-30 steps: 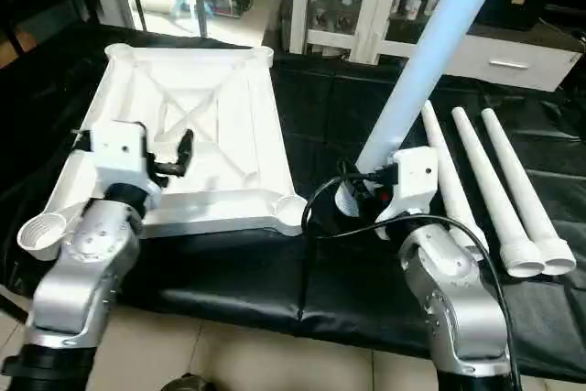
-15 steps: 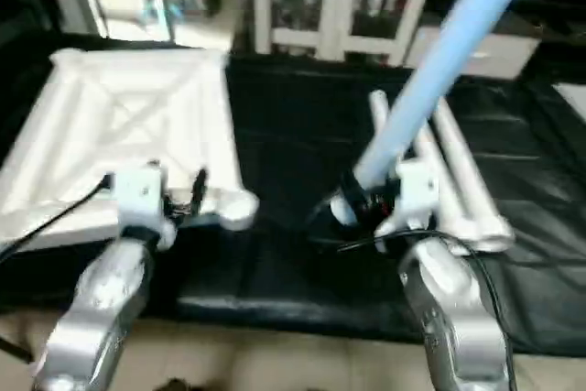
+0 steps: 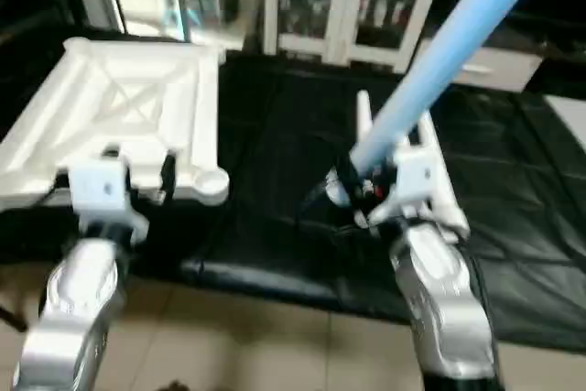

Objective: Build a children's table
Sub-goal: Pick table leg

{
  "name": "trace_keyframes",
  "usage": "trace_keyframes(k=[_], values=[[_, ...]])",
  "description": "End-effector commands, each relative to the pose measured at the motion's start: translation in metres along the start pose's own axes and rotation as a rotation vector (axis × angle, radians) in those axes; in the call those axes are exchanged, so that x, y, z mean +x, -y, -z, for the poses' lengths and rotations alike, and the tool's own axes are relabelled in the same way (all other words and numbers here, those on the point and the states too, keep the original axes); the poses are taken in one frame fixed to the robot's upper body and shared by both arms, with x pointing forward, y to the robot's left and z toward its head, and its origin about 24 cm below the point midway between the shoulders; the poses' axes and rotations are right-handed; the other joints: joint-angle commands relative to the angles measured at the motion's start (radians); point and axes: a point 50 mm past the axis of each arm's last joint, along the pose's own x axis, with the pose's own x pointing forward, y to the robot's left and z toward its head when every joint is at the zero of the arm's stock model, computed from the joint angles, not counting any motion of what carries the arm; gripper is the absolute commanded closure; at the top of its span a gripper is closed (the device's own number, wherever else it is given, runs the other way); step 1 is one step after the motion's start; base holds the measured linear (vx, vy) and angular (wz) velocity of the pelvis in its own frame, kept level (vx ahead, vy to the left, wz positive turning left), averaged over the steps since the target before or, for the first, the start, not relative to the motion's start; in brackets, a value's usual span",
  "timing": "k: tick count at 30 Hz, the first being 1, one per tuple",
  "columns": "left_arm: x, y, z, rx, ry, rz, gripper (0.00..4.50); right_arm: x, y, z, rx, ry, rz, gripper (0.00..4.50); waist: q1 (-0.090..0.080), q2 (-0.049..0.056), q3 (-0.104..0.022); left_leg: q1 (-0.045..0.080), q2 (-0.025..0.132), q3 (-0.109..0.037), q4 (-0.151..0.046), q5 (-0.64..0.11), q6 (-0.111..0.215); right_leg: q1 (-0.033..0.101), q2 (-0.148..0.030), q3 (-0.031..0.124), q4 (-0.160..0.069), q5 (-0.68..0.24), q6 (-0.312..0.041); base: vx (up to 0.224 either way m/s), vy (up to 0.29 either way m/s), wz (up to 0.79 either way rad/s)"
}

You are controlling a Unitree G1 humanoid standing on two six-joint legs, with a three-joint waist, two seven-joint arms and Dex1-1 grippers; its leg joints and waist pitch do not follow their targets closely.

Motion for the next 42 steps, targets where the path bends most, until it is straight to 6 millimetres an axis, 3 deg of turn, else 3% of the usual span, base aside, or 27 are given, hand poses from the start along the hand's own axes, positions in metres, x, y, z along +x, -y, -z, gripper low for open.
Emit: trace_keyframes(k=[1,3,5,6,7,8,10,11,12,14,17,18,19,20,21,23,25,26,27,29,31,32,33,36,37,39,42], values=[[0.002,0.0,0.003,0.024,-0.023,0.031,0.31,0.0,0.002,0.002,0.045,-0.004,0.016,2.62,0.005,-0.002,-0.025,-0.028,0.005,-0.032,-0.105,-0.374,-0.017,0.083,-0.067,-0.005,-0.139,-0.483,0.014,-0.067,0.035,0.07],[0.001,-0.004,0.004,0.054,-0.046,0.03,0.31,-0.003,-0.001,0.011,0.039,-0.036,-0.003,2.62,-0.006,0.033,-0.014,-0.031,-0.004,-0.072,-0.129,-0.578,-0.001,0.123,-0.081,-0.056,-0.153,-0.566,-0.01,-0.055,0.047,0.22],[0.001,-0.006,0.004,0.063,-0.058,0.025,0.31,-0.004,-0.002,0.014,0.032,-0.05,-0.004,2.62,0.014,0.056,-0.01,-0.072,-0.027,-0.06,-0.2,-0.763,-0.031,0.211,-0.024,-0.078,-0.026,-0.457,-0.085,-0.035,0.071,0.53],[0.002,-0.008,0.003,0.058,-0.054,0.031,0.31,-0.004,-0.003,0.015,0.052,-0.051,0.002,2.62,0.014,0.038,-0.008,-0.069,-0.035,-0.049,-0.195,-0.736,-0.019,0.206,-0.022,-0.065,-0.016,-0.453,-0.096,-0.027,0.025,0.7],[0.001,-0.009,0.005,0.056,-0.057,0.038,0.31,-0.005,-0.004,0.016,0.073,-0.057,0.004,2.62,0.012,0.005,0.006,0.024,-0.055,-0.013,-0.053,-0.595,-0.014,0.109,-0.117,-0.048,-0.165,-0.848,-0.103,0.17,-0.012,0.91],[0.001,-0.009,0.008,0.064,-0.065,0.044,0.31,-0.005,-0.004,0.019,0.061,-0.073,0.0,2.62,-0.05,0.003,0.058,0.228,-0.066,-0.056,0.234,-0.271,-0.002,-0.088,-0.202,-0.029,-0.348,-1.17,-0.185,0.17,-0.012,0.91],[0.001,-0.008,0.009,0.065,-0.072,0.052,0.31,-0.006,-0.004,0.02,0.053,-0.082,-0.004,2.62,0.003,0.023,0.019,0.11,0.0,-0.069,0.056,-0.387,0.026,0.182,-0.17,-0.017,-0.216,-0.831,-0.179,0.306,0.102,0.25],[0.002,-0.005,0.01,0.061,-0.075,0.065,0.31,-0.007,-0.004,0.02,0.057,-0.086,-0.015,2.62,-0.028,0.065,-0.008,0.215,0.038,-0.119,-0.092,-0.617,-0.021,0.081,-0.016,-0.065,-0.062,-0.366,-0.143,0.21,0.135,0.12],[0.003,-0.001,0.009,0.055,-0.075,0.096,0.31,-0.009,-0.004,0.02,0.055,-0.089,-0.02,2.62,-0.045,0.061,-0.016,0.228,0.078,-0.151,-0.13,-0.647,-0.006,0.049,-0.003,-0.052,-0.007,-0.185,-0.117,-0.002,0.096,0.31],[0.005,0.006,0.01,0.036,-0.077,0.139,0.31,-0.012,0.001,0.02,0.038,-0.096,0.006,2.62,-0.066,0.068,-0.015,0.211,0.07,-0.142,-0.138,-0.493,0.097,0.001,-0.014,-0.05,0.031,0.006,-0.058,0.056,0.082,0.03],[0.006,0.011,0.011,0.017,-0.083,0.169,0.31,-0.013,0.008,0.016,0.052,-0.082,0.042,2.62,-0.085,0.021,-0.019,0.2,0.025,-0.086,-0.135,-0.41,0.201,0.027,-0.046,-0.026,-0.042,0.053,-0.101,0.11,0.039,-0.06],[0.007,0.012,0.012,0.015,-0.084,0.177,0.31,-0.013,0.01,0.015,0.05,-0.077,0.051,2.62,-0.076,-0.02,-0.033,0.154,-0.03,-0.043,-0.101,-0.387,0.208,0.11,-0.078,0.039,-0.1,-0.068,-0.129,0.136,-0.026,0.03],[0.008,0.013,0.012,0.017,-0.084,0.181,0.31,-0.014,0.011,0.014,0.047,-0.077,0.056,2.62,-0.035,-0.035,-0.024,0.13,-0.093,-0.014,0.031,-0.303,0.194,0.155,-0.162,0.149,-0.209,-0.534,-0.228,0.063,-0.024,0.03],[0.008,0.013,0.013,0.012,-0.087,0.181,0.31,-0.016,0.011,0.014,0.044,-0.079,0.057,2.62,-0.012,-0.041,-0.044,0.045,-0.073,-0.049,0.113,-0.167,0.164,0.239,-0.214,0.197,-0.205,-0.595,-0.329,0.155,-0.02,0.05],[0.009,0.014,0.014,0.006,-0.089,0.18,0.31,-0.017,0.011,0.014,0.043,-0.082,0.059,2.62,-0.002,-0.031,-0.049,0.017,-0.07,-0.063,0.126,-0.119,0.135,0.251,-0.211,0.201,-0.19,-0.486,-0.365,0.193,0.011,0.01],[0.01,0.014,0.014,0.002,-0.089,0.18,0.31,-0.02,0.01,0.015,0.039,-0.091,0.05,2.62,0.001,-0.018,-0.041,-0.019,-0.054,-0.072,0.127,-0.014,0.076,0.234,-0.164,0.162,-0.169,-0.132,-0.474,0.232,0.024,0.05],[0.011,0.014,0.014,0.002,-0.089,0.179,0.31,-0.021,0.007,0.015,0.038,-0.097,0.035,2.62,-0.021,0.071,-0.038,0.113,0.01,-0.05,-0.078,0.052,-0.093,0.098,0.061,0.058,-0.108,-0.138,-0.209,0.124,0.068,-0.34],[0.012,0.014,0.014,-0.002,-0.089,0.182,0.31,-0.023,0.006,0.016,0.04,-0.099,0.031,2.62,-0.049,0.081,-0.042,0.179,0.147,-0.114,-0.127,-0.197,-0.112,0.011,0.024,0.025,0.017,-0.182,-0.088,0.112,0.096,-0.52],[0.012,0.014,0.014,-0.004,-0.089,0.183,0.31,-0.024,0.006,0.016,0.044,-0.1,0.032,2.62,-0.036,0.075,-0.047,0.189,0.163,-0.118,-0.125,-0.23,-0.088,0.003,0.005,0.014,0.045,-0.152,-0.059,0.163,0.081,-0.48],[0.012,0.013,0.014,-0.012,-0.088,0.189,0.31,-0.025,0.005,0.016,0.049,-0.101,0.034,2.62,-0.055,0.067,-0.05,0.192,0.108,-0.137,-0.104,-0.073,0.235,-0.026,-0.018,-0.004,0.031,-0.029,-0.024,0.178,0.019,-0.19],[0.012,0.014,0.014,-0.02,-0.087,0.205,0.31,-0.026,0.005,0.016,0.05,-0.103,0.033,2.62,-0.072,0.018,-0.054,0.178,0.041,-0.075,-0.058,0.044,0.381,-0.012,-0.051,0.018,-0.044,0.119,-0.086,0.127,-0.009,0.02],[0.012,0.015,0.014,-0.021,-0.087,0.214,0.31,-0.027,0.005,0.016,0.05,-0.103,0.033,2.62,-0.024,-0.034,-0.064,0.008,-0.097,-0.005,0.063,-0.077,0.315,0.191,-0.157,0.173,-0.133,0.183,-0.271,0.169,-0.052,0.09],[0.01,0.018,0.015,-0.039,-0.096,0.247,0.31,-0.027,0.006,0.015,0.051,-0.104,0.033,2.62,-0.007,-0.044,-0.075,-0.035,-0.07,-0.027,0.105,-0.081,0.265,0.24,-0.196,0.198,-0.136,0.235,-0.336,0.186,-0.036,0.06],[0.001,0.025,0.019,-0.068,-0.116,0.366,0.31,-0.028,0.005,0.015,0.06,-0.106,0.02,2.62,-0.004,-0.018,-0.064,-0.057,-0.032,-0.054,0.004,0.21,0.098,0.203,-0.086,0.081,-0.045,0.862,-0.375,0.129,-0.016,-0.01],[-0.002,0.026,0.02,-0.078,-0.119,0.405,0.31,-0.028,0.004,0.014,0.062,-0.105,0.012,2.62,-0.015,0.036,-0.064,-0.002,-0.015,-0.056,-0.051,0.386,0.124,0.156,-0.021,0.016,-0.036,0.725,-0.268,-0.06,-0.016,-0.18],[-0.006,0.025,0.02,-0.131,-0.115,0.477,0.16,-0.026,0.002,0.011,0.059,-0.11,-0.03,2.62,-0.04,0.052,-0.083,0.103,0.082,-0.145,0.001,0.829,0.256,0.043,-0.016,0.032,-0.006,0.369,-0.118,-0.03,-0.008,-0.09],[-0.007,0.02,0.022,-0.128,-0.137,0.553,0.16,-0.023,0.001,0.007,0.045,-0.119,-0.077,2.62,-0.02,-0.009,-0.061,0.038,-0.002,-0.06,-0.008,0.624,0.201,0.087,-0.056,0.073,-0.073,0.363,-0.071,0.0,0.0,0.0]])
